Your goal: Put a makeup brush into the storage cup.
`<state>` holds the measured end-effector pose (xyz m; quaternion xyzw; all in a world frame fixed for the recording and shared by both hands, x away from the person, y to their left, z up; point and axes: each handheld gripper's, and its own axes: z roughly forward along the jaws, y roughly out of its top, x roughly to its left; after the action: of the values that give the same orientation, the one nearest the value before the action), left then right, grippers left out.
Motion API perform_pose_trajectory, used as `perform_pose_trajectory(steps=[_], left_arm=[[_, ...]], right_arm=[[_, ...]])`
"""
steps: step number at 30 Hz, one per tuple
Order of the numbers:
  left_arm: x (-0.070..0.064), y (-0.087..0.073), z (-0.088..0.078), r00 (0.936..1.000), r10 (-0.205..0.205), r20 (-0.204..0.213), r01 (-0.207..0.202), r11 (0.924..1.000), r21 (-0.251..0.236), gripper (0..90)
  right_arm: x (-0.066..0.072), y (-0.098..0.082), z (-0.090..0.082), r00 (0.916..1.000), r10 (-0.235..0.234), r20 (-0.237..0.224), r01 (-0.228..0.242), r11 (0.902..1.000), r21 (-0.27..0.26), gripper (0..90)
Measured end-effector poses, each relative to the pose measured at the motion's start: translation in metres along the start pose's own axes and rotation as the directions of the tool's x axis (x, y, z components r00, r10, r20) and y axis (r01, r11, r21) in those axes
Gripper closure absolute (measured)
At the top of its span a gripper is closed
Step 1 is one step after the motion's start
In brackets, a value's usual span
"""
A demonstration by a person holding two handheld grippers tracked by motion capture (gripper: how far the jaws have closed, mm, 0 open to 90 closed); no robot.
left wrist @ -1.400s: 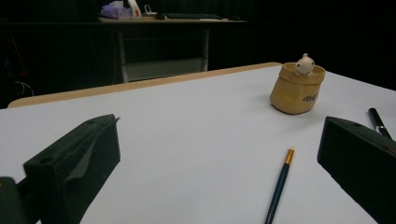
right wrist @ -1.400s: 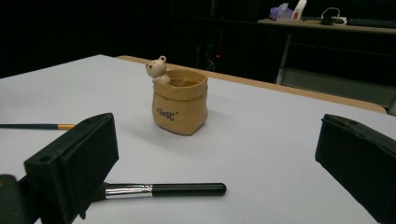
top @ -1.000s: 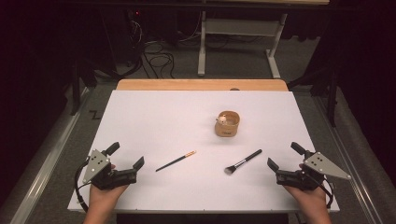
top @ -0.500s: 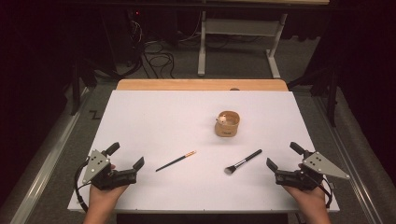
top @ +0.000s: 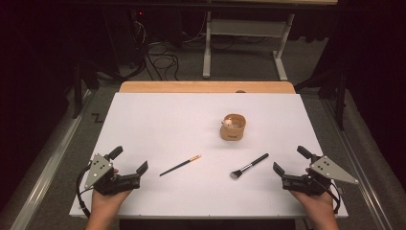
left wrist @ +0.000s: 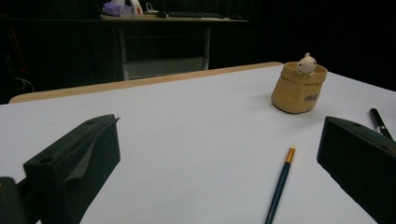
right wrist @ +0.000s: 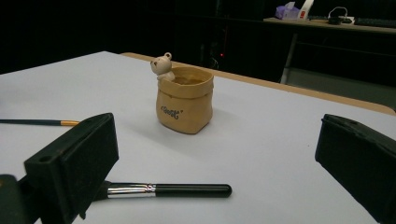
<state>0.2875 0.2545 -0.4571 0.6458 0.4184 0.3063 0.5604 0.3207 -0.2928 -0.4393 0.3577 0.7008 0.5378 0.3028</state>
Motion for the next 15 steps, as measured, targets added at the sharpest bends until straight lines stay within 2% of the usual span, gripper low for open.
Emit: perform_pose_trajectory(steps=[15], left_arm=[[-0.0004, -0.0003, 0.0006, 0.9997, -0.009, 0.022, 0.009, 0.9997, 0.021, 0.7]], right_arm=[[0.0006, -0.0002, 0.0008, 1.0, -0.004, -0.004, 0.004, 1.0, -0.002, 0.2]])
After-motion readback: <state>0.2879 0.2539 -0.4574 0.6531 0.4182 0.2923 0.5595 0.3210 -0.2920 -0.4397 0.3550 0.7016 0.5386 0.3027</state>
